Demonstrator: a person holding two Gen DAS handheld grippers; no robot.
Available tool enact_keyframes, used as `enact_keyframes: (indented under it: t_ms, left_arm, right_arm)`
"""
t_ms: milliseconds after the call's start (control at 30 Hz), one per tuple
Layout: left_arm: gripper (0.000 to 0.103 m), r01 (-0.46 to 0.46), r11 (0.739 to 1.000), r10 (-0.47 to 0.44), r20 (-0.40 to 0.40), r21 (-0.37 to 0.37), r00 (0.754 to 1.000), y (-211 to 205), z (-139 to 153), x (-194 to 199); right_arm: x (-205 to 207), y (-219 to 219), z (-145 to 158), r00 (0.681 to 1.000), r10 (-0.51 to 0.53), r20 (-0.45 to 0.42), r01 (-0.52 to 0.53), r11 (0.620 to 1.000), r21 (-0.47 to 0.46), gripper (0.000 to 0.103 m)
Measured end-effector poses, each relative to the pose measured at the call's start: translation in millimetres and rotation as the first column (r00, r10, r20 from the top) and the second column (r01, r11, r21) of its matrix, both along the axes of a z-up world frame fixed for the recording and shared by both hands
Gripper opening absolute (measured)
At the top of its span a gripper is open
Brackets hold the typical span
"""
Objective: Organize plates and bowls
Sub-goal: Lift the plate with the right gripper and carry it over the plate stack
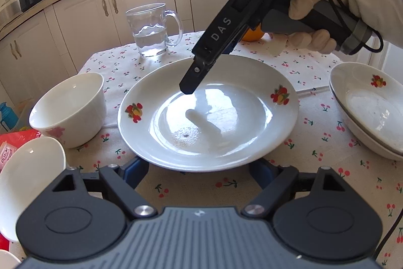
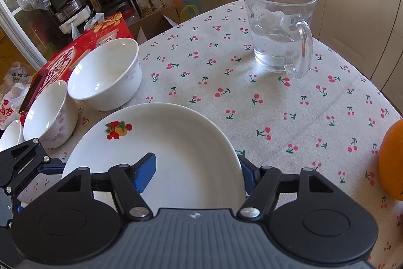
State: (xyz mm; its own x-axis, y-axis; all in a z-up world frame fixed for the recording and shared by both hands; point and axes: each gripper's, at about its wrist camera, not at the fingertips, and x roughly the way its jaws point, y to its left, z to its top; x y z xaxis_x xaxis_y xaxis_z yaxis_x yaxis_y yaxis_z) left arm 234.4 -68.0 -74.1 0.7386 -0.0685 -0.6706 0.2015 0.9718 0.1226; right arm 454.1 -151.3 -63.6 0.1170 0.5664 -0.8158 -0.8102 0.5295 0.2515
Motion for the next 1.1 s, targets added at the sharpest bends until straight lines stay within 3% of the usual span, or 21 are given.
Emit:
enact_keyframes:
  t_ms: [300, 633, 1100]
  left_arm:
    - [0.086, 0.058, 0.998, -0.059, 0.015, 0.033, 0.998, -11.2, 11.3, -22.4]
    - [0.086, 0.122, 0.991, -0.124, 0.035, 0.051, 0.992, -27.7, 31.2, -45.2]
    - [0.086, 0.259, 0.964, -0.262, 0.042, 0.062, 0.964, -65.7, 44.2, -66.7]
  right_arm:
    - [-23.4, -21.5, 6.9, 0.999, -0.034, -0.017, 0.034, 0.999, 0.019, 0.074]
    - [-57.1, -51.6, 32.7, 0.996, -0.081, 0.023, 0.08, 0.996, 0.04, 0.074]
    - [-103.3, -117.1, 49.2, 0.978, -0.202, 0.054, 0.198, 0.978, 0.068, 0.074]
